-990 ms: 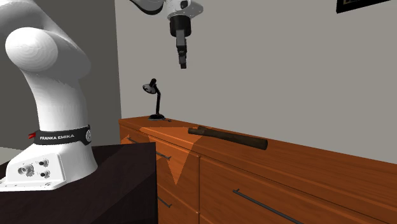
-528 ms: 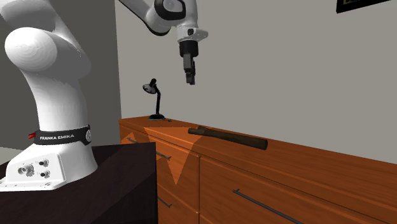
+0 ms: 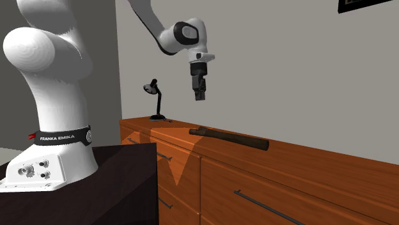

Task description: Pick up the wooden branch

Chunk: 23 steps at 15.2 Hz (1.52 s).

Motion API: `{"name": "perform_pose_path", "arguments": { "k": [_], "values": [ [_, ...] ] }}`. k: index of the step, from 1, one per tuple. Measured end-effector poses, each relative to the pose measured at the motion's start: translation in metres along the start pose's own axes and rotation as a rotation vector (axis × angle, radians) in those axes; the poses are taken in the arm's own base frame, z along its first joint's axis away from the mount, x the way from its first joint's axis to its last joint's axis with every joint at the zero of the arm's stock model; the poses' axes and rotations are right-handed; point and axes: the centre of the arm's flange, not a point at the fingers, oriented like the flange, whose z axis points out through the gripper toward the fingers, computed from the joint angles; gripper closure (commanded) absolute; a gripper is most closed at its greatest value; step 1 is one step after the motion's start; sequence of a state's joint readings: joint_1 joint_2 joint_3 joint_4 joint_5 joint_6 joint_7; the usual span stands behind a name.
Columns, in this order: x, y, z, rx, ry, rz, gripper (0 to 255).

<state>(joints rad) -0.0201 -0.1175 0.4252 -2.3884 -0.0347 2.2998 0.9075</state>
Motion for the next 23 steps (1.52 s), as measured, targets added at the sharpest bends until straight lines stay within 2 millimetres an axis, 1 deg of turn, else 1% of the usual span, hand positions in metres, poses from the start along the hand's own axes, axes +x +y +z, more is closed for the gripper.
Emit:
{"name": "perform_pose_path", "arguments": {
  "k": [4, 7, 9, 14, 16, 19, 21, 23],
  "values": [
    [0.011, -0.040, 0.030, -0.003, 0.000, 0.075, 0],
    [0.022, -0.072, 0.058, -0.006, 0.000, 0.132, 0],
    [0.032, -0.087, 0.078, -0.008, 0.000, 0.171, 0],
    [0.050, -0.132, 0.120, -0.013, -0.001, 0.265, 0],
    [0.060, -0.150, 0.135, -0.015, -0.001, 0.303, 0],
    [0.080, -0.178, 0.162, -0.019, 0.000, 0.361, 0],
    [0.088, -0.186, 0.175, -0.021, 0.000, 0.386, 0],
    [0.090, -0.190, 0.187, -0.022, 0.001, 0.393, 0]
  ]
}}
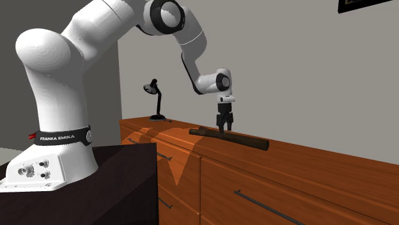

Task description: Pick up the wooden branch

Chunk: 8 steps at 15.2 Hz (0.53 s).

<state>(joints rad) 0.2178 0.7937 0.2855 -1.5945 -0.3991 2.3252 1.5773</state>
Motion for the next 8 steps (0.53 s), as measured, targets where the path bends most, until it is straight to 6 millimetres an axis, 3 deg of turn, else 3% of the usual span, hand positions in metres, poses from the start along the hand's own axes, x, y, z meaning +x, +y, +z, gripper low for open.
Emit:
{"name": "perform_pose_path", "arguments": {
  "k": [5, 6, 8],
  "values": [
    [-0.002, -0.002, 0.026, 0.000, 0.000, 0.002, 0],
    [-0.002, -0.002, 0.028, 0.000, 0.000, 0.002, 255],
    [-0.002, -0.002, 0.030, -0.001, 0.000, 0.002, 255]
  ]
}}
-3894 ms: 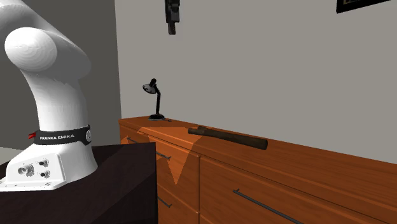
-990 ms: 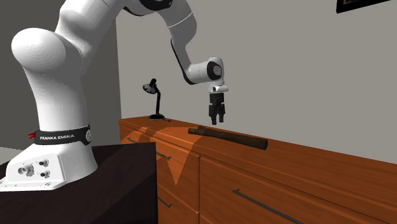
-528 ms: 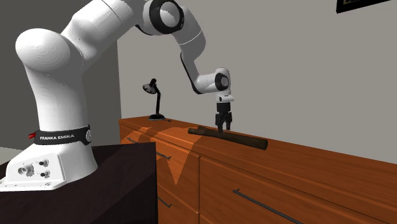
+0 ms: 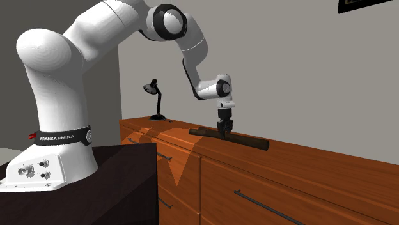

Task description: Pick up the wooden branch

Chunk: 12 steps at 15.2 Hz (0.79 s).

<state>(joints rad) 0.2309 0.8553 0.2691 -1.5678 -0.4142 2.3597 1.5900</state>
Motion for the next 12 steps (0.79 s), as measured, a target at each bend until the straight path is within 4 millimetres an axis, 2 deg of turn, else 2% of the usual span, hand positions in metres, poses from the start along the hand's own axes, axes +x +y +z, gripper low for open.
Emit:
{"name": "perform_pose_path", "arguments": {
  "k": [8, 12],
  "values": [
    [0.000, 0.000, 0.000, 0.001, 0.000, 0.001, 255],
    [0.000, 0.001, -0.016, 0.000, 0.000, 0.000, 255]
  ]
}}
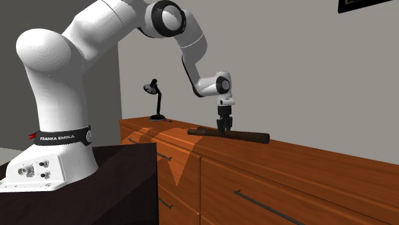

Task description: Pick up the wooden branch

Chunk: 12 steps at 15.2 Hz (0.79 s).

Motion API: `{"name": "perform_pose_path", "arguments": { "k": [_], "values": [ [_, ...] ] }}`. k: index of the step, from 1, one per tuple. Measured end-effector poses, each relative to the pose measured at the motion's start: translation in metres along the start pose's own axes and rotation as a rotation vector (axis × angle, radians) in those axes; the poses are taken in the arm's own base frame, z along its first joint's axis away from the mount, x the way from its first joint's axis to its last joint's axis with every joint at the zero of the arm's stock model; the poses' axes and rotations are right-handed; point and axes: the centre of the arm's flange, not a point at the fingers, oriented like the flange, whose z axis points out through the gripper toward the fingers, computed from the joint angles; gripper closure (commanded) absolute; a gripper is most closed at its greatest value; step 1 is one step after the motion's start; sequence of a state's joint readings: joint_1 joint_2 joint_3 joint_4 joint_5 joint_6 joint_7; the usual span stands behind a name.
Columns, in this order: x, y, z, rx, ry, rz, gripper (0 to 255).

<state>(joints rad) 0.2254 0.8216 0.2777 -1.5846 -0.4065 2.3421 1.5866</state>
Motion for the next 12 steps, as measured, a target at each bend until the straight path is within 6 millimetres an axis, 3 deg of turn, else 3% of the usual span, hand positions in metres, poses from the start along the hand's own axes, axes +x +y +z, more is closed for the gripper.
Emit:
{"name": "perform_pose_path", "arguments": {
  "k": [12],
  "values": [
    [0.006, 0.001, -0.060, 0.000, 0.000, 0.000, 255]
  ]
}}
